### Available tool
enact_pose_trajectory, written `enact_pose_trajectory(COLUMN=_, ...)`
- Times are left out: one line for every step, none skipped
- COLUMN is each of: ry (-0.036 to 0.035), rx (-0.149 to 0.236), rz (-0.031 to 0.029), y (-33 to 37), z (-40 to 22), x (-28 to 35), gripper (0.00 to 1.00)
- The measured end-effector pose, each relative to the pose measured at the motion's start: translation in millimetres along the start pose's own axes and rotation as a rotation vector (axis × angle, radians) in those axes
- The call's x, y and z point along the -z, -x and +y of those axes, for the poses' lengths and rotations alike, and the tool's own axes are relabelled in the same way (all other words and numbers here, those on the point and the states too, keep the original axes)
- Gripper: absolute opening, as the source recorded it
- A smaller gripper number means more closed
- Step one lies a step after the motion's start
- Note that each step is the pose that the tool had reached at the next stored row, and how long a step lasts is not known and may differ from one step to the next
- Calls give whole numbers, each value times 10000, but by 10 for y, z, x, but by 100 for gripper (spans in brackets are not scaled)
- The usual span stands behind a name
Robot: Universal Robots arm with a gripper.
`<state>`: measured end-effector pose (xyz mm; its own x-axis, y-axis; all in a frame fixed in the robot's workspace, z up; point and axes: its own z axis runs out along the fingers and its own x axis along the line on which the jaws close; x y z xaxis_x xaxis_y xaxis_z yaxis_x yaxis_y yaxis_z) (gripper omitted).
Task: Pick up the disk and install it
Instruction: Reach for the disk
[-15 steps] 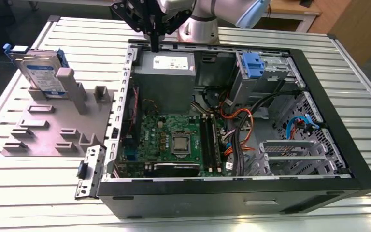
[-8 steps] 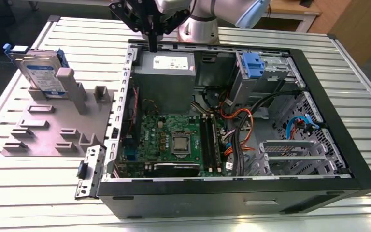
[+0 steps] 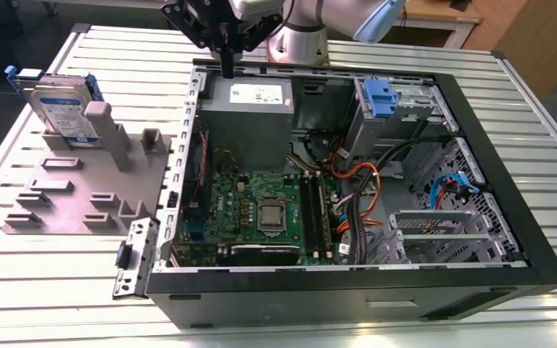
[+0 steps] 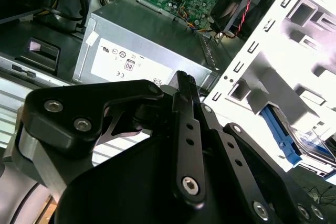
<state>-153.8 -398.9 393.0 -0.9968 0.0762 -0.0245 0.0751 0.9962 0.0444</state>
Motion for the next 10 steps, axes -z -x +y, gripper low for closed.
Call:
enact_pose_trajectory(ry=0, rx=0, rz=0, y=-3, z=0, x=0, gripper=11)
enact_pose_trajectory(ry=0, rx=-1, rz=0, y=-7, z=-1, x=0, gripper=11)
enact_pose_trajectory(ry=0, rx=0, rz=0, y=-10, z=-1, x=0, gripper=11)
enact_pose_trajectory(ry=0, rx=0, rz=0, y=-13, z=-1, x=-1, gripper=11)
enact_pose_trajectory(ry=0, rx=0, rz=0, y=-16, z=-1, x=-1, gripper=11)
enact_pose_trajectory(ry=0, rx=0, rz=0, y=-20, z=-2, x=-1, gripper=11)
enact_pose_trajectory(ry=0, rx=0, rz=0, y=-24, z=-2, x=-1, gripper=11)
enact_pose_trajectory(ry=0, rx=0, rz=0, y=-28, z=-2, x=-1, gripper=11)
enact_pose_trajectory(ry=0, rx=0, rz=0, y=-30, z=-3, x=-2, gripper=11)
enact_pose_trajectory(ry=0, rx=0, rz=0, y=-35, z=-3, x=-2, gripper=11)
